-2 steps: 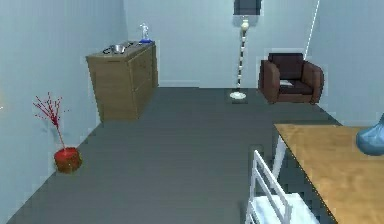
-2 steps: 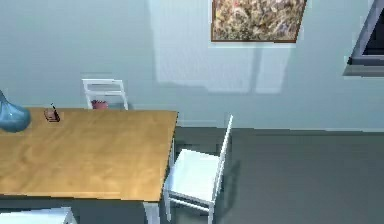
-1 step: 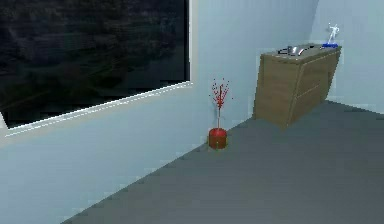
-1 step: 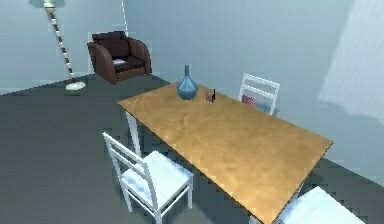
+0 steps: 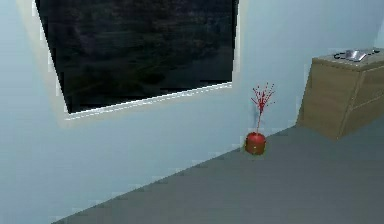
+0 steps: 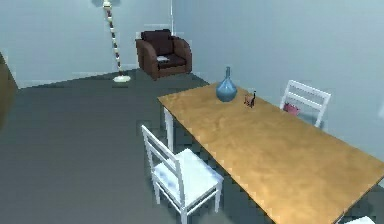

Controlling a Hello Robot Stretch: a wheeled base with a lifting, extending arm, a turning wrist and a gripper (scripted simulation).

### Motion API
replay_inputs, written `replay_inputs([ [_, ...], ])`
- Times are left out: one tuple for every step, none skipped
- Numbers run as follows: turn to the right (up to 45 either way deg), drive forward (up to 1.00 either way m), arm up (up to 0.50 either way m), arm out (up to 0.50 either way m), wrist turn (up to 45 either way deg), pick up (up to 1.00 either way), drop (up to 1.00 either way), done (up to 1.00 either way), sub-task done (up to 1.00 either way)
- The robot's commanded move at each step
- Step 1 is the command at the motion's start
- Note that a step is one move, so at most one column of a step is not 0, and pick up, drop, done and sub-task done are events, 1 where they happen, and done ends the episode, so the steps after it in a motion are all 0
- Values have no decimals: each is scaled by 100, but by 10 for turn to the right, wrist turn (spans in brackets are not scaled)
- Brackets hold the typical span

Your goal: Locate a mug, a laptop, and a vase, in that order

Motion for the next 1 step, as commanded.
replay_inputs([
  [0, 35, 0, 0, 0, 0, 0, 0, 0],
])
